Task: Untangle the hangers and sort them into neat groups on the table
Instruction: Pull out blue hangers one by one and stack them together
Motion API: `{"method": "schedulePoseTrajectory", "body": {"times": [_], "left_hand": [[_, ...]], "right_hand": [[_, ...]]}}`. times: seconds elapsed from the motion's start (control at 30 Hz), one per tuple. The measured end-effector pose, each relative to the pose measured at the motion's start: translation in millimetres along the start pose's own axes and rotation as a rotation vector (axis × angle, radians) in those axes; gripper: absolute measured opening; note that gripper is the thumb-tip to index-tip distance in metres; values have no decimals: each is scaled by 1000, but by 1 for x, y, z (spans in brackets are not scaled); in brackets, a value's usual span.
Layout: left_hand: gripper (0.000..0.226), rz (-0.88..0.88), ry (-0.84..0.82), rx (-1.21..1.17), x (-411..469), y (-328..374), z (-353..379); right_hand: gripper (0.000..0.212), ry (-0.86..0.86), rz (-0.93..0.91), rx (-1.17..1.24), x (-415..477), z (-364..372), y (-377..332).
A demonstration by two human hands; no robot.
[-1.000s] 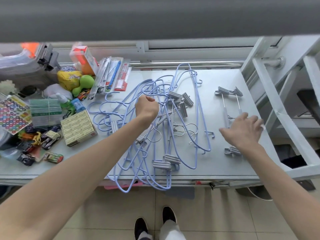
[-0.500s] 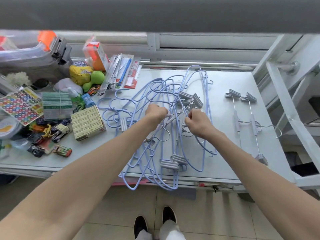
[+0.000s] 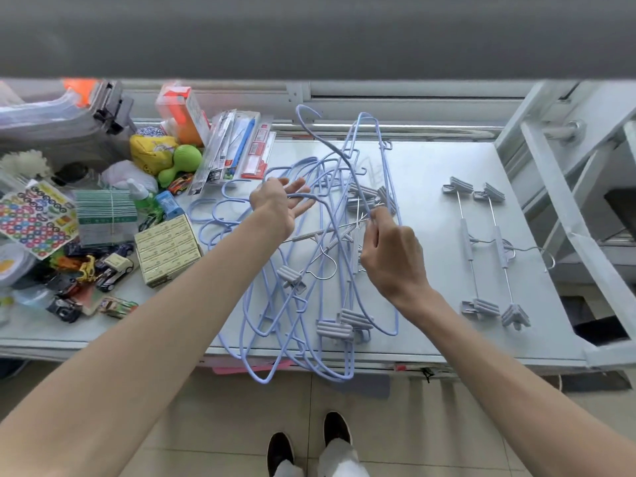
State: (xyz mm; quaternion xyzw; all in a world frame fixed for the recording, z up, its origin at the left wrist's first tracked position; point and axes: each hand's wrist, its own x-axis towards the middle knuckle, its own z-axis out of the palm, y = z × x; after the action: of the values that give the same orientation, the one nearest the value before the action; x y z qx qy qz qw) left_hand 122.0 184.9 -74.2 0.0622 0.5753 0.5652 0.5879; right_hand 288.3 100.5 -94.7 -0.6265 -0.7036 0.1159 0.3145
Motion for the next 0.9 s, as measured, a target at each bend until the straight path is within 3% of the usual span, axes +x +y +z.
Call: {"method": "schedulePoseTrajectory", "body": {"times": [0.23,0.33,0.43,0.5,0.57,0.63,0.73,0.83,0.9], "left_hand": [[23,-80,29,120,0,5,-55],[29,82,199,387,-7,8,-68],[40,263,47,377,-24,23,-74],[56,288,-55,436,-32,31,-74],[71,166,-166,369,-34,39,-72],[81,-26,-332,135,-37,43,-65],[62,-84,-321,44,-34,34,-48],[51,-49,-153,87,-34,24,-31],[47,-43,-87,92,-33,17,-25]], "right_hand": [[19,109,32,72,0,-19,-7],[18,82,-33,9,-7,-29,-17],[11,4,-132,-161,-18,-30,-22],[16,-64,-169,-271,-26,-23,-20],[34,-134,-172,-335,-34,-16,-19],[52,-184,-187,-380,-44,-7,-18],[60,-178,-229,-418,-53,0,-13],[34,-189,-174,-232,-56,-4,-9],[30,-158,53,99,-52,-7,-4]]}}
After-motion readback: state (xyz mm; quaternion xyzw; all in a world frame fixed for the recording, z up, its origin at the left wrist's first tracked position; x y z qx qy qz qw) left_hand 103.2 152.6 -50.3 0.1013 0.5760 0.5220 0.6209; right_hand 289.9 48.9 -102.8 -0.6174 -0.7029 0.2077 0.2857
